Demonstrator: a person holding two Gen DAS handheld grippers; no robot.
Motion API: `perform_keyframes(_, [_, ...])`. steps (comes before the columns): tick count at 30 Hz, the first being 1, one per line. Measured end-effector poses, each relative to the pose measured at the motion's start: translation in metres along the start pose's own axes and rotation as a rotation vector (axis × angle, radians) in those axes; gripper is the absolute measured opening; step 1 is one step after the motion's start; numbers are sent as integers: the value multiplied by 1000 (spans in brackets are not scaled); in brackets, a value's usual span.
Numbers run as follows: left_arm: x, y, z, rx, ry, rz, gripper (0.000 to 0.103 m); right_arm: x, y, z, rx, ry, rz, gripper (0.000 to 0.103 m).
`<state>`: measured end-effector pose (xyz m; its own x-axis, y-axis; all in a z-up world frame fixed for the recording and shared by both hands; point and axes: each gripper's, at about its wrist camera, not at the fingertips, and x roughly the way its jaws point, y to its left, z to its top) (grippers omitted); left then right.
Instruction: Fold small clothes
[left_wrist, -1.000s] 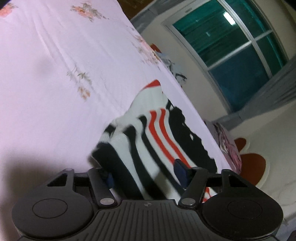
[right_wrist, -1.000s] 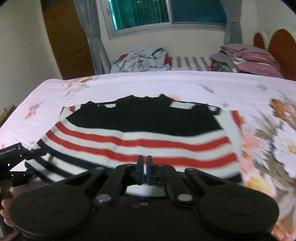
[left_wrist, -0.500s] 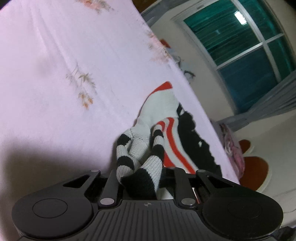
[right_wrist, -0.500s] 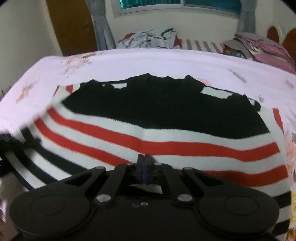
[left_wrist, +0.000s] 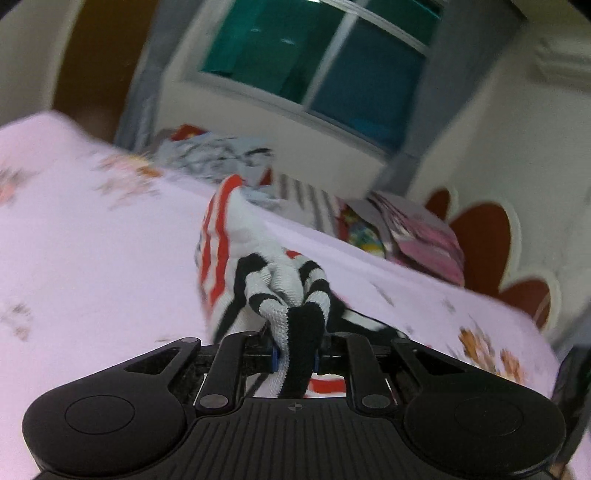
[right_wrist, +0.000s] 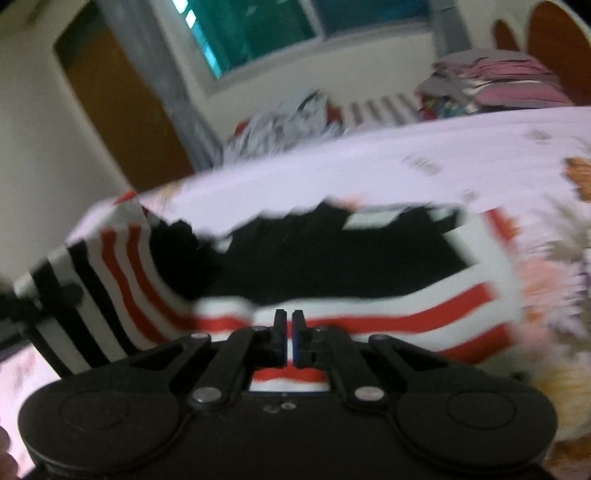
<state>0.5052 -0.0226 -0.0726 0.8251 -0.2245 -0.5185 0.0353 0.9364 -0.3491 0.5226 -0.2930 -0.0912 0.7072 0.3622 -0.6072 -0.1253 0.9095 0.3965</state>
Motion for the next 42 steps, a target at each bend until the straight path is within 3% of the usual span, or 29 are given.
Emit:
perform_keyframes(5, [34,-81,-15,132,127,-34,14,-55,-64,11,74,-58,-22,4])
perform_keyframes(7, [63,-113,-41,216,273,-43,14,-68,-86,9,102,-46,-17,7])
perform_keyframes(9, [92,-136,-70,298,404,-31,21,-76,-105,4,149,-33,-17,25])
perform_keyframes(11, [84,-158,-81,405,391,-35,39,-84,-120,0,198,-29,-8,41])
perform_keyframes(13, [59,-160,-67,349,386,-136,39,-88,-128,0,216,-19,26,42])
perform_keyframes(15, [29,-152,-47,331,309,-158,39,-88,-134,2,233,-11,64,41])
perform_keyframes(17, [9,-127,-23,278,243,-139,39,-84,-130,7,232,2,106,41])
perform_keyframes(20, [8,-75,2,197,178,-22,39,-67,-117,10,241,40,166,42])
perform_keyframes(23, [22,-31,17,98,192,27,39,-40,-101,14,231,83,179,46])
perform_keyframes(27, [49,-4,10,102,261,38,39,-3,-94,15,263,146,193,52])
perform_keyframes(35, [95,-8,-11,124,303,18,39,46,-77,12,246,269,137,52])
perform_keyframes(42, [105,-6,-14,141,300,-2,39,50,-56,9,142,254,76,40])
